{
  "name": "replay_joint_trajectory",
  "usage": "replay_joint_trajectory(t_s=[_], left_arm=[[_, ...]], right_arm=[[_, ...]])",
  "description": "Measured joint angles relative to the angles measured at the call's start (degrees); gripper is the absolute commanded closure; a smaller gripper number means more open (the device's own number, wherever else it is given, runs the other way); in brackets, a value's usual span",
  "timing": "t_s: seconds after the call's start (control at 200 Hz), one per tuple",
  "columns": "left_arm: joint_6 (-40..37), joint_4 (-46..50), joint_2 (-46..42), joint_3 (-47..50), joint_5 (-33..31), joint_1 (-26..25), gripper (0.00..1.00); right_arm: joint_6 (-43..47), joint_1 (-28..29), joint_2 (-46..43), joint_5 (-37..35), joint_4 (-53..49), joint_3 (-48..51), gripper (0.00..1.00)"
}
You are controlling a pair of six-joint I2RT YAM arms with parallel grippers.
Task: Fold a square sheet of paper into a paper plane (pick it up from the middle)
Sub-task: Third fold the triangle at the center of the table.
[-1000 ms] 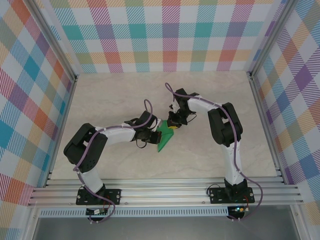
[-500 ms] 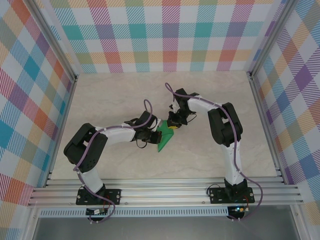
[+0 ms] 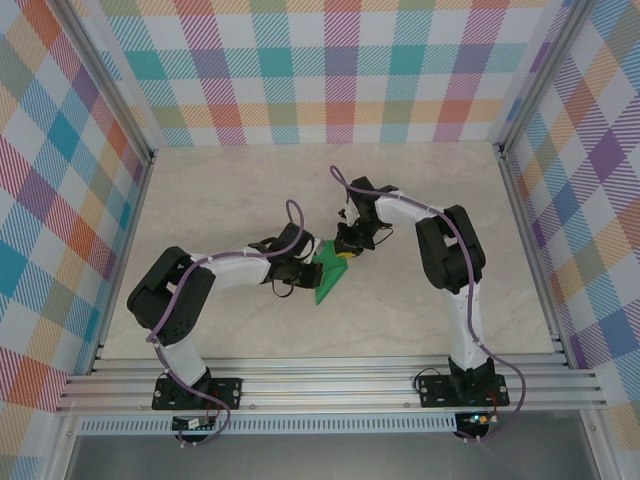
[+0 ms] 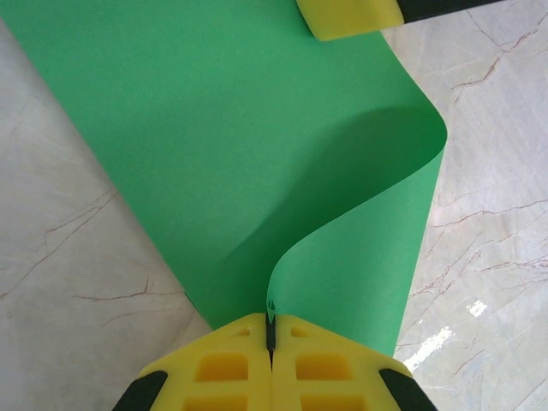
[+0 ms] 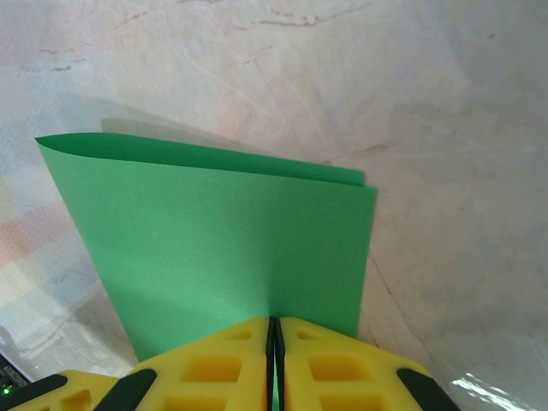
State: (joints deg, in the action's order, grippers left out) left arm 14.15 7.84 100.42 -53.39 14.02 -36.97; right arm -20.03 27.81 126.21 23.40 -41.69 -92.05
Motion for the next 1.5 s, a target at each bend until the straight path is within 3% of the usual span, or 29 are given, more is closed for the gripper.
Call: replay_joint_trajectory(t_s=[0.445, 0.725, 0.93, 1.07, 1.245, 1.5], left_arm=[[0.2, -0.5, 0.0, 0.5, -0.2, 0.0, 0.96], [0.2, -0.5, 0.0, 0.6, -0.2, 0.0, 0.96], [0.2, -0.5, 0.0, 0.8, -0.2, 0.0, 0.97], [0.2, -0.5, 0.0, 0.9, -0.2, 0.0, 0.96], [0.2, -0.6, 0.0, 1.0, -0.2, 0.0, 0.97], [0.1, -0.6, 0.0, 1.0, -0.1, 0.0, 0.96]], right_arm=[[0.0, 0.0, 0.0, 0.0, 0.0, 0.0, 0.87], [-0.7, 0.0, -1.6, -0.3, 0.7, 0.7, 0.8], [-3.9, 0.0, -12.3, -1.2, 6.2, 9.0, 0.83], [-7.8, 0.0, -18.7, 2.7, 12.9, 17.5, 0.88], [-12.2, 0.8, -18.9, 7.9, 19.5, 24.6, 0.88], [-15.8, 2.2, -17.0, 11.6, 26.2, 27.1, 0.88]])
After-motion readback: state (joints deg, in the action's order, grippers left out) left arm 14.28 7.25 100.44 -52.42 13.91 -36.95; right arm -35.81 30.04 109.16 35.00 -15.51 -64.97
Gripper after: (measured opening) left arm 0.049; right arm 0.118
